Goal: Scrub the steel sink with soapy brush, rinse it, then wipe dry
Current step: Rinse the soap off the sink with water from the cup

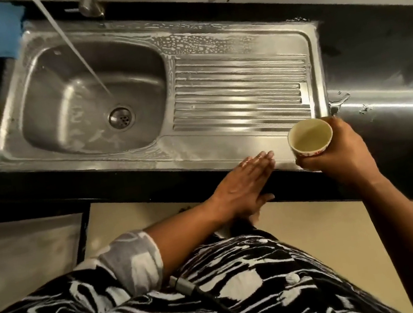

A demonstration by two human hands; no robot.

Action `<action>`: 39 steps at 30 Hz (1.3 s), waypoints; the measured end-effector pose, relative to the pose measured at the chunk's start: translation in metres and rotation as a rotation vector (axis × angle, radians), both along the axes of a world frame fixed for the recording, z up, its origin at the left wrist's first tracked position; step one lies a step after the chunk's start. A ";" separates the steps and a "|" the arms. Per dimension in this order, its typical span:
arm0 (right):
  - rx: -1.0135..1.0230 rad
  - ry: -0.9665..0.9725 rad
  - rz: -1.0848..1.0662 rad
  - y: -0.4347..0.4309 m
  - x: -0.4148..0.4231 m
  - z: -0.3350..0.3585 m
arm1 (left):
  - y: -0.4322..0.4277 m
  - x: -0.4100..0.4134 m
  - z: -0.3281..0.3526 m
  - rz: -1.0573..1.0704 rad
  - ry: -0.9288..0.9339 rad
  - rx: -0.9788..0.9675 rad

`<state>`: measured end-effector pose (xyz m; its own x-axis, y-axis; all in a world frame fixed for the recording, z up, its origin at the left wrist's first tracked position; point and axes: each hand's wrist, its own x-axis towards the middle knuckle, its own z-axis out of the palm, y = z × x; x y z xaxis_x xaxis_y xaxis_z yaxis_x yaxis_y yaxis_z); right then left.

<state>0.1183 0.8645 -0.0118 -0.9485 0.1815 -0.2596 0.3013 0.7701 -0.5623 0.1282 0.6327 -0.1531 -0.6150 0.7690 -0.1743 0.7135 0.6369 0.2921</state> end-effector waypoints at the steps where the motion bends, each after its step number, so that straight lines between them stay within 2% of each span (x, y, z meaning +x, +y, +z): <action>1: 0.017 0.002 0.055 -0.008 -0.002 -0.001 | -0.013 -0.001 -0.001 0.026 -0.002 -0.011; 7: 0.224 0.017 0.425 -0.076 -0.019 -0.017 | -0.091 -0.009 0.003 0.346 -0.009 -0.063; 13: 0.369 0.022 0.608 -0.167 -0.041 -0.026 | -0.163 -0.025 0.008 0.674 -0.038 -0.095; 17: 0.365 0.006 0.577 -0.216 -0.058 -0.030 | -0.188 -0.038 0.006 0.706 -0.040 -0.084; 21: 0.238 -0.006 0.484 -0.235 -0.069 -0.033 | -0.189 -0.043 0.007 0.709 -0.076 -0.069; 25: 0.100 0.011 0.365 -0.223 -0.068 -0.034 | -0.203 -0.053 0.005 0.755 -0.078 -0.060; 29: 0.069 0.029 0.244 -0.189 -0.053 -0.030 | -0.233 -0.071 0.005 0.834 -0.087 -0.044; 33: 0.078 0.036 0.122 -0.142 -0.035 -0.024 | -0.227 -0.078 0.017 0.738 -0.055 0.002; 39: 0.147 -0.038 0.001 -0.079 -0.026 -0.015 | -0.105 -0.071 0.032 0.281 -0.133 0.029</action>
<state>0.0918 0.7858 -0.0263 -0.9386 0.2189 -0.2665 0.3193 0.8437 -0.4316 0.0577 0.5276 -0.1209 -0.7778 0.5777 -0.2477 0.4648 0.7939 0.3919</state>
